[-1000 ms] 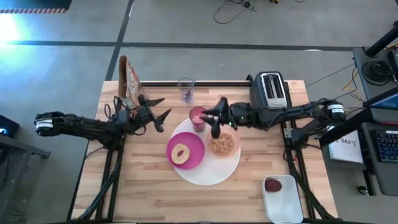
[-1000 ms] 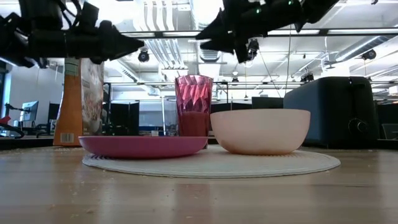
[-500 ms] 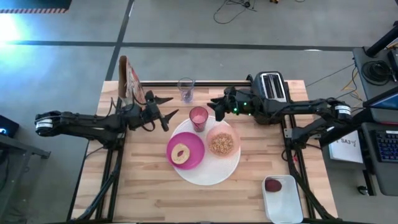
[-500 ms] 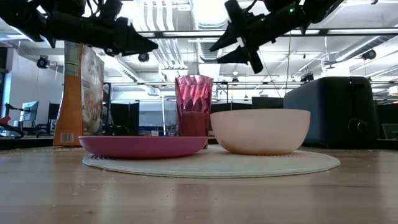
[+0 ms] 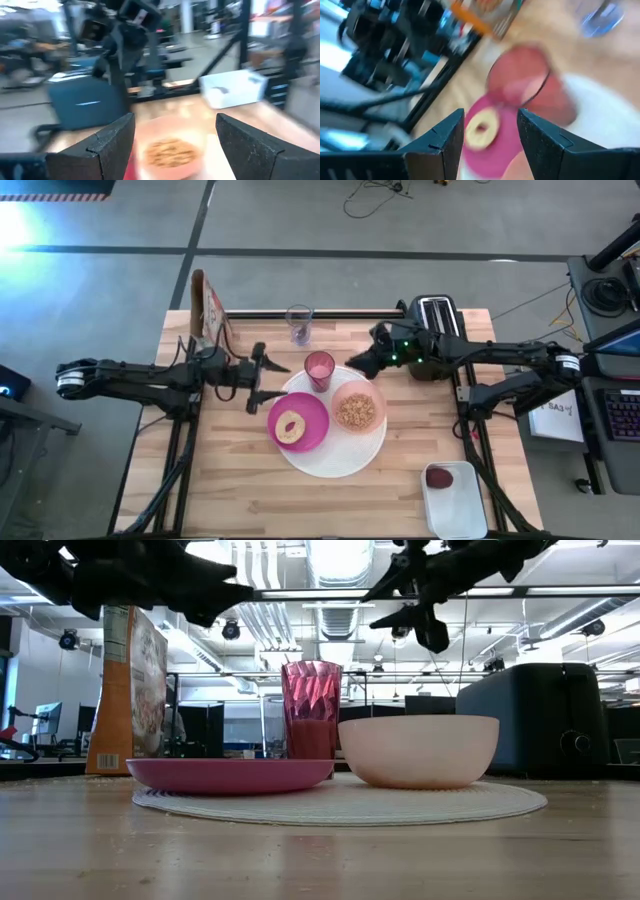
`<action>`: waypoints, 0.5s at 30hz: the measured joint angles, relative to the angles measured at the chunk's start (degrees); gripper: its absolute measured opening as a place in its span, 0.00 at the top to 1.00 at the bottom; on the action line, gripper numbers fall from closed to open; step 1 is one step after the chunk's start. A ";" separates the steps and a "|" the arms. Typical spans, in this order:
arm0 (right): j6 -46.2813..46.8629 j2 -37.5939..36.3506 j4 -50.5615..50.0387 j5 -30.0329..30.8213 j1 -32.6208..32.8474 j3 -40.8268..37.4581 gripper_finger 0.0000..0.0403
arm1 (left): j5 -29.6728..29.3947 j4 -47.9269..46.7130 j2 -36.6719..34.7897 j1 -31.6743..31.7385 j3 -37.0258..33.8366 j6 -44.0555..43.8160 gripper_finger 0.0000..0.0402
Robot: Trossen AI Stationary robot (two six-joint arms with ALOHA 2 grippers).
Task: Arrange a breakfast setting
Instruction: Put the bagel from the toaster onto the pink plate on the placemat, then put the apple beside the red cup on the placemat
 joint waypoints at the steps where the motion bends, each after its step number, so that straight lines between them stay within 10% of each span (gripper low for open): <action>1: 1.02 0.01 -0.33 -1.78 0.41 0.00 0.57 | 1.98 -0.01 0.00 -0.07 -0.01 -1.45 0.35; 15: 6.74 -0.16 -9.74 -6.60 5.85 0.02 0.60 | 9.94 -0.13 0.04 -0.18 0.00 -5.96 0.35</action>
